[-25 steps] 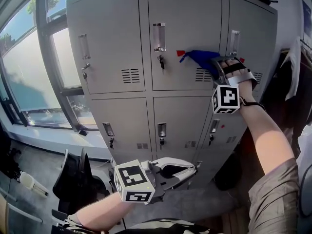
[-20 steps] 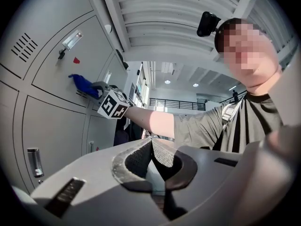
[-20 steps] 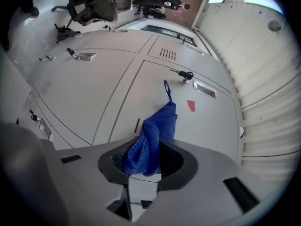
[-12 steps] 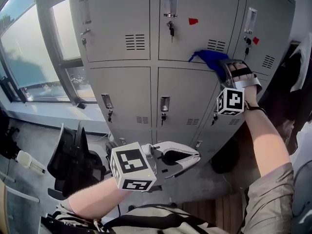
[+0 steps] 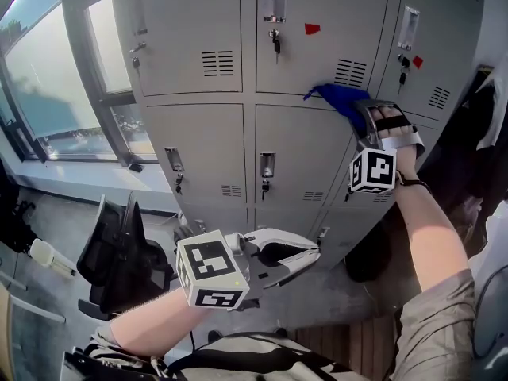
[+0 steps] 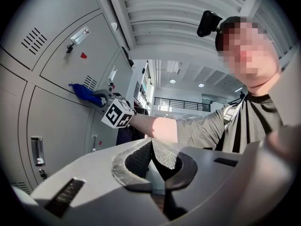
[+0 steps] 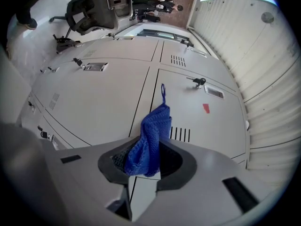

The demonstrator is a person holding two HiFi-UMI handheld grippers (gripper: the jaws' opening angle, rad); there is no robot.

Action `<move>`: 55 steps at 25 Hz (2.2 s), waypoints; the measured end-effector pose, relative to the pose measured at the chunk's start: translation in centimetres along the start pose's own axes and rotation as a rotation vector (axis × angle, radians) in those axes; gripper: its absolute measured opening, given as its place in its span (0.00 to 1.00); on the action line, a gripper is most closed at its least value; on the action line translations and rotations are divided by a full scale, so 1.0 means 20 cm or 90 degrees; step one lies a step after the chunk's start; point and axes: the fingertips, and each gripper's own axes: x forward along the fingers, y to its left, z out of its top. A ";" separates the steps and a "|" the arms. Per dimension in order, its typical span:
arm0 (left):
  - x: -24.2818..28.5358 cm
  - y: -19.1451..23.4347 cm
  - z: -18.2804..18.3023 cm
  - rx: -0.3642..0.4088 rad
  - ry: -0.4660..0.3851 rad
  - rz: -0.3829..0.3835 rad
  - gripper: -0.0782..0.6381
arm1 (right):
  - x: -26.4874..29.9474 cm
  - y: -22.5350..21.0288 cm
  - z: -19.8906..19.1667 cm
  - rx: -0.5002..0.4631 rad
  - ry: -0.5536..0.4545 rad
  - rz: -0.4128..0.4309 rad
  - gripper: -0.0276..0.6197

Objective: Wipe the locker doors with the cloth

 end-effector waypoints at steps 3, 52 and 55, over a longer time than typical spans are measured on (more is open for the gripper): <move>-0.01 0.04 -0.03 0.020 -0.002 0.047 0.12 | -0.13 -0.03 0.10 0.026 -0.050 -0.040 0.18; -0.62 -0.34 -0.68 0.059 -0.018 0.227 0.12 | -1.67 0.61 1.35 1.088 -0.375 0.436 0.18; -0.55 -0.39 -0.65 0.066 -0.017 0.225 0.12 | -1.71 0.63 1.29 1.149 -0.384 0.435 0.18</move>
